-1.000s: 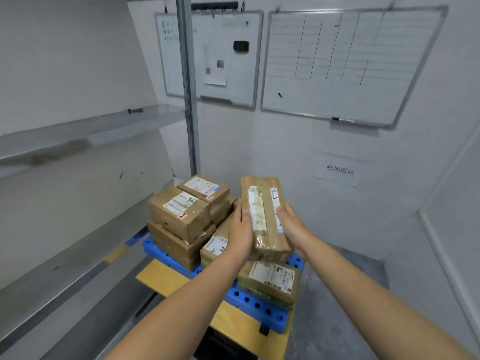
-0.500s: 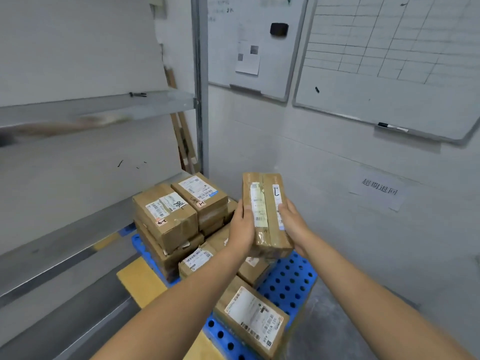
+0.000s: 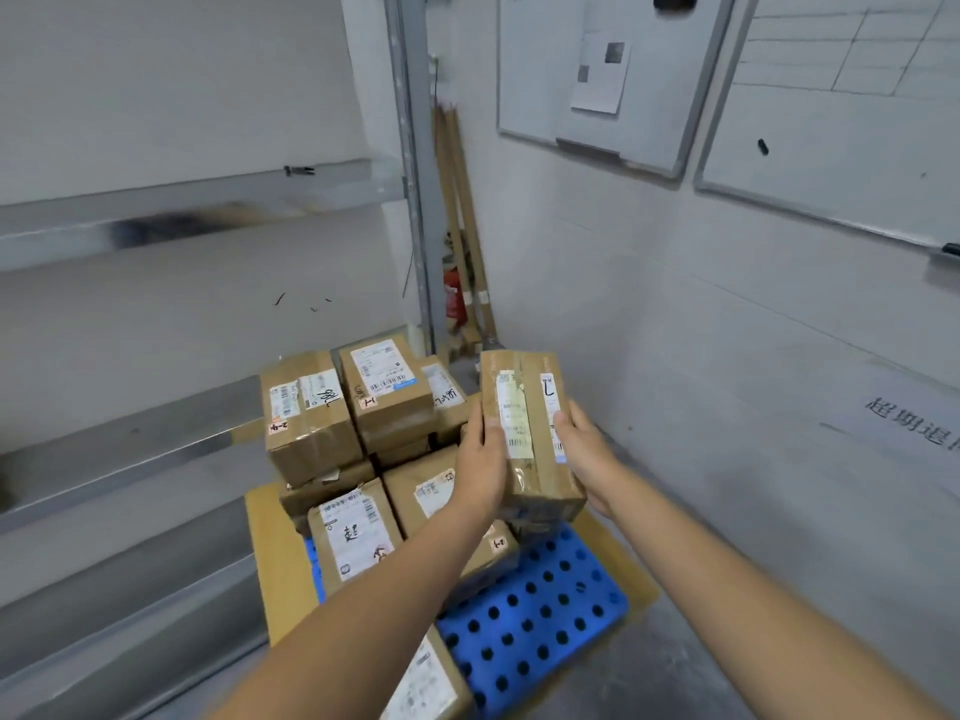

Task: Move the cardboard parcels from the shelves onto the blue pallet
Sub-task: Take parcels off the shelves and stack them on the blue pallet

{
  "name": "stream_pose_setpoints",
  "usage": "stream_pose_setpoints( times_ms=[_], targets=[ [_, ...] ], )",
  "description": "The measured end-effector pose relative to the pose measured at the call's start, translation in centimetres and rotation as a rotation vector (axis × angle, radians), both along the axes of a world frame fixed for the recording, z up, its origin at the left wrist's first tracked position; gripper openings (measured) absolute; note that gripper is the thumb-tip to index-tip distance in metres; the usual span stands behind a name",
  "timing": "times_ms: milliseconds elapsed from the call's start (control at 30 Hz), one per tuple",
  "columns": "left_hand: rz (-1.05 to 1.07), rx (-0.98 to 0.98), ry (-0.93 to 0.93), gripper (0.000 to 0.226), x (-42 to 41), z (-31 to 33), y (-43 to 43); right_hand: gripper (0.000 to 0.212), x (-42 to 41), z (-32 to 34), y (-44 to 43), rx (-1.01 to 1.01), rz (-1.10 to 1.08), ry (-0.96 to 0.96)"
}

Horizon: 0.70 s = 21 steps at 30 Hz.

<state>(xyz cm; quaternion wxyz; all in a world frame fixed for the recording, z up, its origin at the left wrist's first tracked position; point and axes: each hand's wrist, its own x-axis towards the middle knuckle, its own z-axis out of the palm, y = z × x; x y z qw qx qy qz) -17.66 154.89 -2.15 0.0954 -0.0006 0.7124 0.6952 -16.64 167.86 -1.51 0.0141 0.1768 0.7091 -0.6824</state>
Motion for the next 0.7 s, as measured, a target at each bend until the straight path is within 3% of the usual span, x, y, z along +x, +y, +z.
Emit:
stream_pose_setpoints(
  times_ms=[433,700],
  targets=[
    [0.091,-0.048,0.031,0.037,-5.3,0.6,0.2,0.039,-7.1,0.6,1.1,0.059,0.105,0.047],
    [0.227,-0.523,0.199,0.045,-14.4,0.0,-3.9,0.042,-16.7,0.1,0.4,0.076,0.194,0.027]
  ],
)
